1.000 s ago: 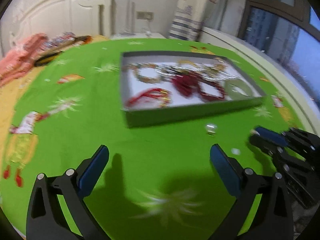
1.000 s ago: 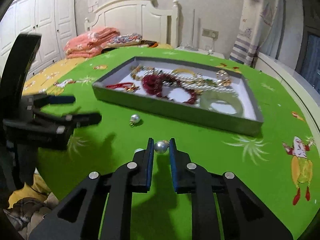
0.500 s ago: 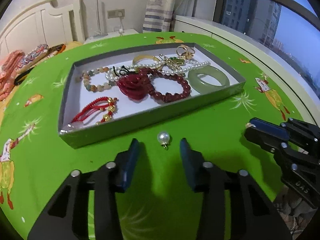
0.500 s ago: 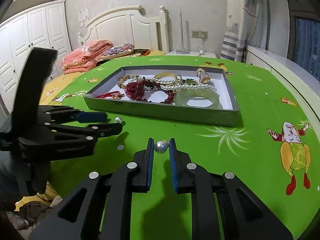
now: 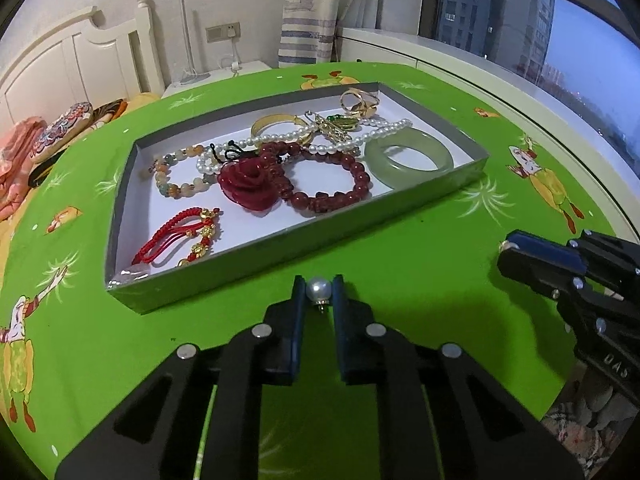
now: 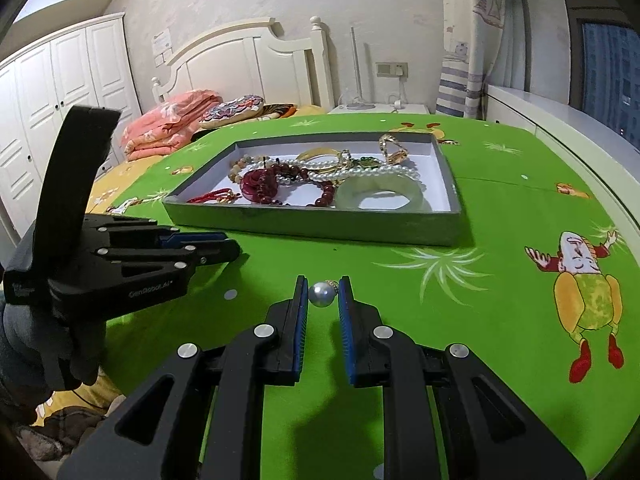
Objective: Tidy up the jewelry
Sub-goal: 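Grasp a pearl earring with the right tool while the left tool grasps the other, then carry both pearl earrings over the tray and open both tools to drop them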
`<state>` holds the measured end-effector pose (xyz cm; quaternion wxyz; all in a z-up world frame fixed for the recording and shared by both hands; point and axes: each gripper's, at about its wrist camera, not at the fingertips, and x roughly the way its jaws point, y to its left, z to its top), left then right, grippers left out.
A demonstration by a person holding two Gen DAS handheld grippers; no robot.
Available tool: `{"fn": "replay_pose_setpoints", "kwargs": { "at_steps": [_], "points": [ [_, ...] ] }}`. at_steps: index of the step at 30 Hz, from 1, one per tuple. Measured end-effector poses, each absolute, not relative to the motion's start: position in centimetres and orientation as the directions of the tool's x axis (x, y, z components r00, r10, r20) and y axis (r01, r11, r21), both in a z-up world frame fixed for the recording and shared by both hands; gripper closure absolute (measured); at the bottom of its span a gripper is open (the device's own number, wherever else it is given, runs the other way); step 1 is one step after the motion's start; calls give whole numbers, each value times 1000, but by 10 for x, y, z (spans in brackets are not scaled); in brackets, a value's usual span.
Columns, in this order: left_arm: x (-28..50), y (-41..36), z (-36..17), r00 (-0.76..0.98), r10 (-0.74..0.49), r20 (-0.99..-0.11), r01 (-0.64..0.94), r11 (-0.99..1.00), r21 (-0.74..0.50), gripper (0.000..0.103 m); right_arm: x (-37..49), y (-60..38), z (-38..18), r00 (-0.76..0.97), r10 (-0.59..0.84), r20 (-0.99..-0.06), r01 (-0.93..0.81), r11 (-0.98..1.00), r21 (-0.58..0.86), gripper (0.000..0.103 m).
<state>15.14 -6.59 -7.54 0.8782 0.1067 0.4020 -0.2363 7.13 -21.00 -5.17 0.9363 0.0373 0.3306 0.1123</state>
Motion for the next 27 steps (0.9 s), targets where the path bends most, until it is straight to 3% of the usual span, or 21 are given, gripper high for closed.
{"fn": "replay_pose_setpoints", "kwargs": {
  "at_steps": [11, 27],
  "points": [
    [152, -66, -43, 602, -383, -701, 515, 857, -26, 90, 88, -217, -37, 760, 251, -599, -193, 968, 160, 86],
    [187, -110, -27, 575, -442, -689, 572, 819, -49, 90, 141, -227, -24, 763, 189, -618, -159, 982, 103, 86]
  ]
}}
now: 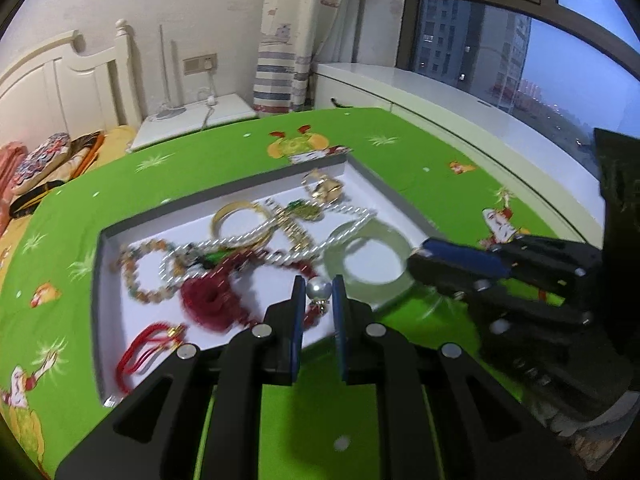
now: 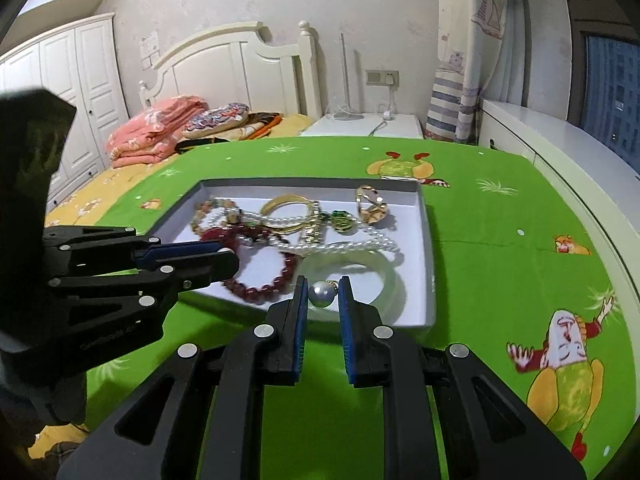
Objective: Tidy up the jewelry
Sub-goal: 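Carry both pearl earrings over the tray and open both tools to drop them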
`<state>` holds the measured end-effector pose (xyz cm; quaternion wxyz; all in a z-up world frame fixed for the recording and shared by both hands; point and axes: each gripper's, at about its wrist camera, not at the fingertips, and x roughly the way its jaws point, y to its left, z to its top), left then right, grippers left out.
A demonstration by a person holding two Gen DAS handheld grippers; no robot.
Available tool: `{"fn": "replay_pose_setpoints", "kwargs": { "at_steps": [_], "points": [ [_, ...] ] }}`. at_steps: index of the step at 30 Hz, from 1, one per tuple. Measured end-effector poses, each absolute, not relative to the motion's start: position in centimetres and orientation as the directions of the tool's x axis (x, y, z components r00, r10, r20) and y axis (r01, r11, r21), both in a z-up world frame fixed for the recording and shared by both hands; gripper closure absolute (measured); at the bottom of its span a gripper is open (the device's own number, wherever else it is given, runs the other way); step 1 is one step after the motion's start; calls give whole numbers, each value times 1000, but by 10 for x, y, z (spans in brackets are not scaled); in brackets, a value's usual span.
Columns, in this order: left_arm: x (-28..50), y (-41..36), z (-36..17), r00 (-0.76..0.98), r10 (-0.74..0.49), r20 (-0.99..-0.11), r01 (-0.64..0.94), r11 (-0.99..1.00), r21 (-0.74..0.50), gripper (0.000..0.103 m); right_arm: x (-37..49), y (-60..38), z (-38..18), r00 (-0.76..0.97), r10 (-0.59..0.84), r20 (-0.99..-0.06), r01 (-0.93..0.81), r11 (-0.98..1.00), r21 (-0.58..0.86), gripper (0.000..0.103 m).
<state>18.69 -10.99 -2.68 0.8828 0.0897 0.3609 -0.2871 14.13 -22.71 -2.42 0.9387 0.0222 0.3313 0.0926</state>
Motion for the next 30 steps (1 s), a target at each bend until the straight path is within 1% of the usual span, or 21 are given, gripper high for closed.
{"fn": "replay_pose_setpoints", "kwargs": {
  "at_steps": [7, 12, 19, 22, 24, 25, 26, 27, 28, 29, 30],
  "points": [
    [209, -135, -29, 527, -484, -698, 592, 799, -107, 90, 160, -231, -31, 737, 176, -653, -169, 983, 74, 86],
    [222, -143, -36, 502, -491, -712, 588, 797, -136, 90, 170, -234, -39, 715, 190, -673, -175, 980, 90, 86],
    [230, -149, -39, 481, -505, -717, 596, 788, -155, 90, 175, -235, -42, 699, 205, -685, -180, 978, 108, 86],
    [230, -151, -38, 487, -497, -718, 594, 791, -145, 89, 177, -237, -43, 695, 208, -688, -178, 977, 116, 86],
    [231, -149, -35, 502, -487, -715, 585, 800, -134, 84, 175, -237, -42, 694, 207, -690, -172, 978, 120, 84],
    [231, -147, -33, 512, -482, -711, 578, 805, -129, 72, 174, -238, -42, 695, 205, -689, -167, 978, 123, 83],
    [230, -143, -28, 536, -472, -700, 563, 818, -120, 56, 173, -239, -41, 696, 205, -688, -164, 978, 126, 80],
    [229, -138, -23, 563, -460, -687, 546, 831, -109, 48, 171, -241, -40, 701, 200, -684, -159, 980, 124, 76],
    [227, -134, -19, 585, -450, -674, 533, 841, -99, 36, 169, -242, -38, 708, 191, -680, -152, 981, 118, 73],
    [225, -128, -12, 618, -434, -656, 514, 854, -80, 31, 166, -245, -34, 717, 177, -674, -140, 984, 110, 66],
    [223, -123, -6, 644, -418, -641, 500, 864, -61, 27, 163, -248, -32, 725, 168, -668, -130, 986, 107, 59]
  ]
}}
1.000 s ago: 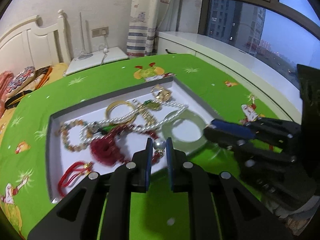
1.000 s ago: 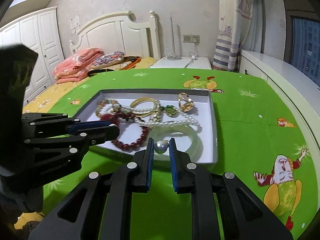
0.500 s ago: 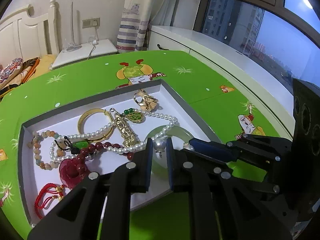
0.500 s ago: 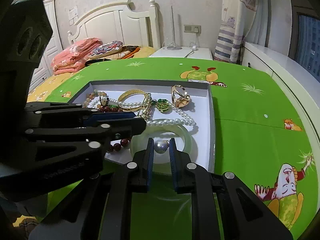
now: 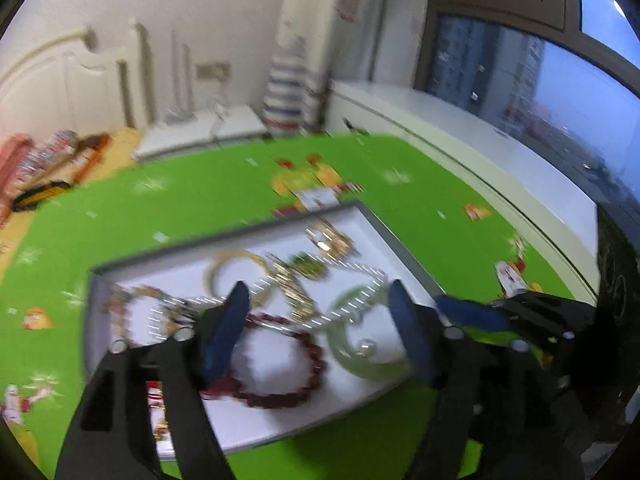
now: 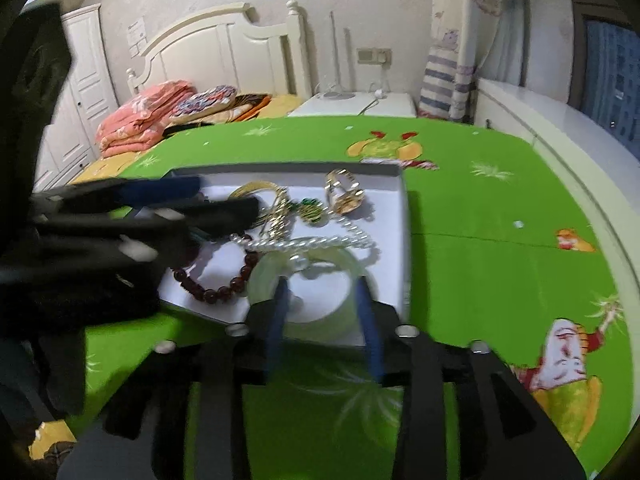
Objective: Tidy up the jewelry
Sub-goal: 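Carry both pearl earrings over the tray and open both tools to drop them, then withdraw both open tools back from the tray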
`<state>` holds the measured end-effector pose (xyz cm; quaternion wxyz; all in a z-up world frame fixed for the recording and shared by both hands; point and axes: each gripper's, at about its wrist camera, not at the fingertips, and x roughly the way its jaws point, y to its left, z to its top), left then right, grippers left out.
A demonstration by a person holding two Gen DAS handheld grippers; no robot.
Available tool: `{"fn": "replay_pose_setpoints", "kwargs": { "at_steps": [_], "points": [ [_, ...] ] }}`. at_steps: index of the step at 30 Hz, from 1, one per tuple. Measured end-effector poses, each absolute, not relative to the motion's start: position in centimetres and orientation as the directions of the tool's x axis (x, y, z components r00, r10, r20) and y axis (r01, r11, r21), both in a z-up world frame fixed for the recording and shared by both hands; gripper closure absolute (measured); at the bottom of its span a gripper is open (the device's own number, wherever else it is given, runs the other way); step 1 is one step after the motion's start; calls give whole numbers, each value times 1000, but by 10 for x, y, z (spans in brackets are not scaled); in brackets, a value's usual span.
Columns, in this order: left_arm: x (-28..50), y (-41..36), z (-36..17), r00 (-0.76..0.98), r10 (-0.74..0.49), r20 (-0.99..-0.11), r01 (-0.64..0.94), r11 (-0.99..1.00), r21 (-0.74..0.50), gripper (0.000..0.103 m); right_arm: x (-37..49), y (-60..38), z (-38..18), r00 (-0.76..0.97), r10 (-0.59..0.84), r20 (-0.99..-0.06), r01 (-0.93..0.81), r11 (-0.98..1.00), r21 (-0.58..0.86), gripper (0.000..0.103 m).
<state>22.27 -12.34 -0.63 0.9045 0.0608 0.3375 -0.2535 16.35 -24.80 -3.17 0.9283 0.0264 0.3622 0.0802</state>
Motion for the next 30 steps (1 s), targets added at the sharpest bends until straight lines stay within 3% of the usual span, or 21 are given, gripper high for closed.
{"fn": "replay_pose_setpoints", "kwargs": {
  "at_steps": [2, 3, 10, 16, 30],
  "points": [
    [216, -112, 6, 715, -356, -602, 445, 896, -2, 9, 157, -256, -24, 745, 142, -652, -100, 990, 101, 50],
    [214, -108, 11, 737, -340, -584, 428, 904, 14, 7, 154, -260, -19, 753, 127, -646, -83, 992, 98, 44],
    [180, -75, 48, 846, -183, -501, 264, 960, 94, 5, 128, -284, 26, 830, 40, -557, 22, 994, 105, 18],
    [154, -54, 46, 840, -108, -531, 180, 980, 84, 5, 106, -273, 42, 850, 29, -526, 35, 993, 111, 18],
    [113, -20, -6, 759, -88, -645, 124, 992, 11, 5, 86, -222, 1, 769, 38, -638, 23, 996, 86, 18]
  ]
}}
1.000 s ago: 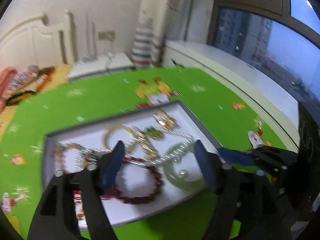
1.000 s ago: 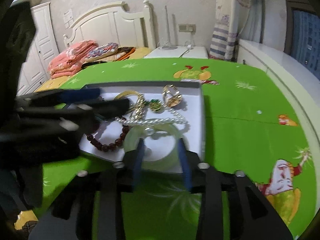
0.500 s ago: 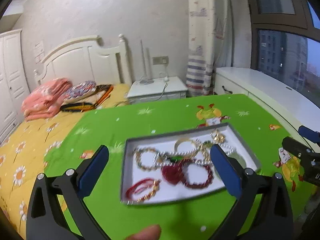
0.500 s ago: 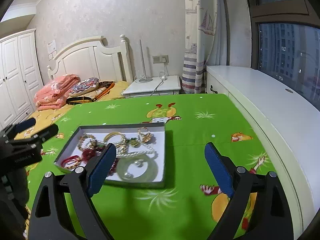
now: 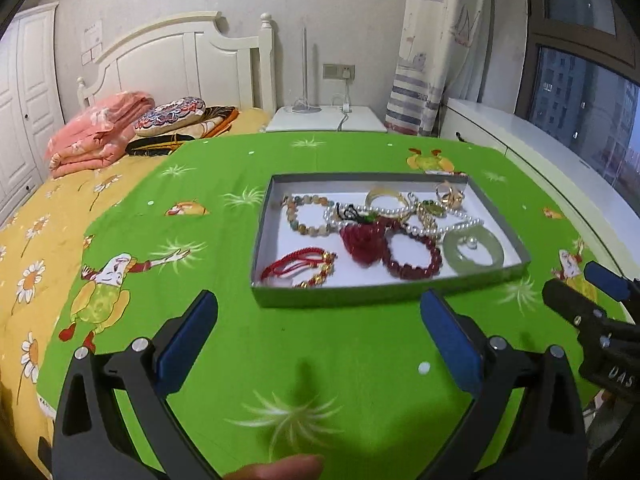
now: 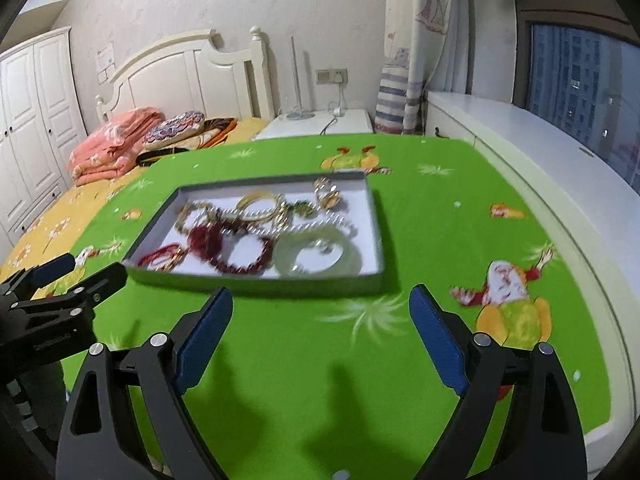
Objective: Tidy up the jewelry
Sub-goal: 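Withdraw both open tools back from the tray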
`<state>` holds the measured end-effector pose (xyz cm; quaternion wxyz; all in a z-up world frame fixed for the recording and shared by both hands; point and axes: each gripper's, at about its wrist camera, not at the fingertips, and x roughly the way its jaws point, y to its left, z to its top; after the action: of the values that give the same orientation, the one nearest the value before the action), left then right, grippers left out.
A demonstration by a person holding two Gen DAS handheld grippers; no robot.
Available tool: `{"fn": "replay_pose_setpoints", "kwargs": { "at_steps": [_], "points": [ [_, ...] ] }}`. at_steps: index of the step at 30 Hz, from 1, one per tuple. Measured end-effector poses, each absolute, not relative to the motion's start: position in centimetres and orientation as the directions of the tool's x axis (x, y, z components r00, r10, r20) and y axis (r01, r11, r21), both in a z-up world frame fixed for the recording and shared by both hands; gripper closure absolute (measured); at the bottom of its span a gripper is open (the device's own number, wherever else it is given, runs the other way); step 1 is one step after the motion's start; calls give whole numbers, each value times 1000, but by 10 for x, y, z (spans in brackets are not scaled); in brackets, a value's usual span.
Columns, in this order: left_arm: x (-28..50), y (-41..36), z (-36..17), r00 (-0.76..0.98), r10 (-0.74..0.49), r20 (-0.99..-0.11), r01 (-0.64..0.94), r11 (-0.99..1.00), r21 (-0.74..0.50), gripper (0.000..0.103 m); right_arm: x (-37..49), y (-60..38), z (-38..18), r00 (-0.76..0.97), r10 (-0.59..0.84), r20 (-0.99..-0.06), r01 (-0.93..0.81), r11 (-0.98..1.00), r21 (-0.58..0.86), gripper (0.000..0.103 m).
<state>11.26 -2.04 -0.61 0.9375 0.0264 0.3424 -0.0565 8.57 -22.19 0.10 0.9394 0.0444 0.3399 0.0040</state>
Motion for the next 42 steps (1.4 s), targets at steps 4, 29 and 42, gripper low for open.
{"fn": "replay_pose_setpoints", "kwargs": {
  "at_steps": [4, 29, 42],
  "points": [
    [105, -19, -6, 767, -81, -637, 120, 993, 18, 5, 82, -214, 1, 765, 34, -644, 18, 997, 74, 18],
    [101, -21, -20, 751, -56, -658, 129, 990, 63, 5, 84, -209, -22, 709, 38, -704, 10, 998, 64, 18],
    [100, -20, -25, 746, -57, -663, 132, 989, 64, 5, 82, -207, -23, 707, 35, -706, 9, 998, 58, 18]
  ]
}}
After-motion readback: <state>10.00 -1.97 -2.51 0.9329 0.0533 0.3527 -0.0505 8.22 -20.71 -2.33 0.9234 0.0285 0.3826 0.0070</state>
